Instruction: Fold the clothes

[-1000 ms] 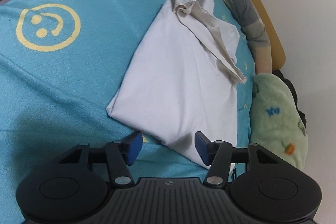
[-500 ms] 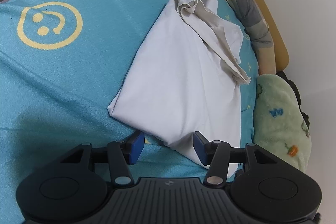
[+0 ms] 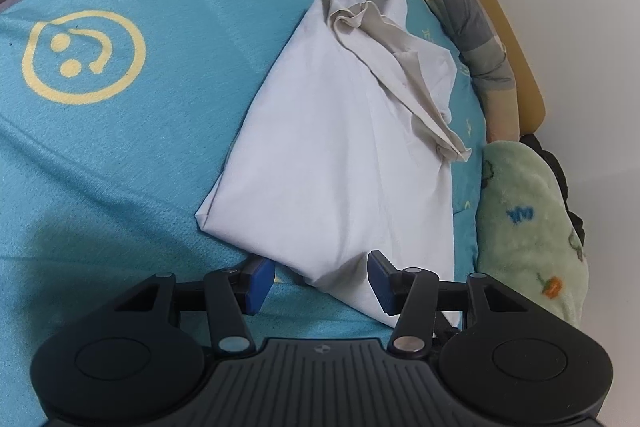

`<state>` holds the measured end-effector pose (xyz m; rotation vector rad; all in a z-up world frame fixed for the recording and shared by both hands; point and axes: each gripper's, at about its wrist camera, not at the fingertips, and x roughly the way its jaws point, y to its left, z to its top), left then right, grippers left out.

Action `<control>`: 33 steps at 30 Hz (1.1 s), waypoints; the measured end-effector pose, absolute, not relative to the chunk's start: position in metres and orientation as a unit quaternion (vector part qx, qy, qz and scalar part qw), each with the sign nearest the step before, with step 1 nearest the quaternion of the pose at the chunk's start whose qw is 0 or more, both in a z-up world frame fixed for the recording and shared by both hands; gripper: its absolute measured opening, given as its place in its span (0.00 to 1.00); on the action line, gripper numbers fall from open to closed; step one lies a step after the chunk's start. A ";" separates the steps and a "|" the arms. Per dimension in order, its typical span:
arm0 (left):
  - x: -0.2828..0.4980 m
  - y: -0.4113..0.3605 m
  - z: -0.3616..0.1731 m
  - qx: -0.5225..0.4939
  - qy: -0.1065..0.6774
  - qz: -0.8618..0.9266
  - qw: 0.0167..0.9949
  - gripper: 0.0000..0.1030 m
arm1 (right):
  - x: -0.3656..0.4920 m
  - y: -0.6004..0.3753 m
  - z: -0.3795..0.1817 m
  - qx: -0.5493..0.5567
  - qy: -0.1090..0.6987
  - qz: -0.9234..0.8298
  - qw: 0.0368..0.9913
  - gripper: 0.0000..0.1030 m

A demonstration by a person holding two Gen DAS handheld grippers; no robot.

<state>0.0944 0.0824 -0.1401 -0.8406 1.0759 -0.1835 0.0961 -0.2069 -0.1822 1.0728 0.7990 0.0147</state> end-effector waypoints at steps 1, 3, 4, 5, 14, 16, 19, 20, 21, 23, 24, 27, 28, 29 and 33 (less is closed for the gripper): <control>0.093 0.083 -0.136 -0.391 0.492 -0.093 0.772 0.52 | 0.096 -0.206 -0.176 0.494 0.361 0.014 0.791 0.07; 0.090 0.082 -0.127 -0.398 0.481 -0.113 0.773 0.55 | 0.096 -0.204 -0.164 0.485 0.341 0.029 0.805 0.07; 0.087 0.082 -0.122 -0.401 0.474 -0.126 0.774 0.61 | 0.095 -0.203 -0.158 0.479 0.331 0.037 0.812 0.07; 0.085 0.080 -0.120 -0.412 0.468 -0.143 0.769 0.63 | 0.095 -0.202 -0.152 0.474 0.321 0.045 0.819 0.07; 0.097 0.061 -0.134 -0.461 0.468 -0.205 0.726 0.66 | 0.101 -0.203 -0.126 0.470 0.270 0.083 0.836 0.06; 0.099 0.075 -0.142 -0.499 0.454 -0.179 0.716 0.59 | 0.098 -0.210 -0.126 0.475 0.262 0.086 0.836 0.06; 0.096 0.091 -0.149 -0.522 0.448 -0.126 0.714 0.56 | 0.096 -0.212 -0.124 0.475 0.256 0.087 0.838 0.06; 0.094 0.093 -0.151 -0.521 0.450 -0.111 0.717 0.55 | 0.095 -0.212 -0.124 0.474 0.255 0.086 0.839 0.06; 0.092 0.096 -0.152 -0.520 0.451 -0.097 0.719 0.54 | 0.094 -0.212 -0.125 0.473 0.254 0.085 0.840 0.06; 0.091 0.097 -0.157 -0.518 0.458 -0.088 0.717 0.51 | 0.092 -0.212 -0.125 0.471 0.253 0.083 0.841 0.06; 0.092 0.098 -0.159 -0.517 0.462 -0.085 0.716 0.51 | 0.092 -0.212 -0.125 0.470 0.252 0.082 0.842 0.06; 0.092 0.096 -0.166 -0.515 0.476 -0.083 0.707 0.52 | 0.089 -0.213 -0.125 0.467 0.250 0.078 0.845 0.06; 0.091 0.095 -0.168 -0.521 0.481 -0.085 0.700 0.55 | 0.088 -0.213 -0.125 0.466 0.249 0.077 0.846 0.06; 0.090 0.095 -0.171 -0.527 0.486 -0.087 0.692 0.57 | 0.087 -0.213 -0.125 0.465 0.248 0.076 0.847 0.06; 0.083 0.085 -0.175 -0.565 0.498 -0.116 0.647 0.65 | 0.082 -0.209 -0.122 0.454 0.244 0.077 0.853 0.06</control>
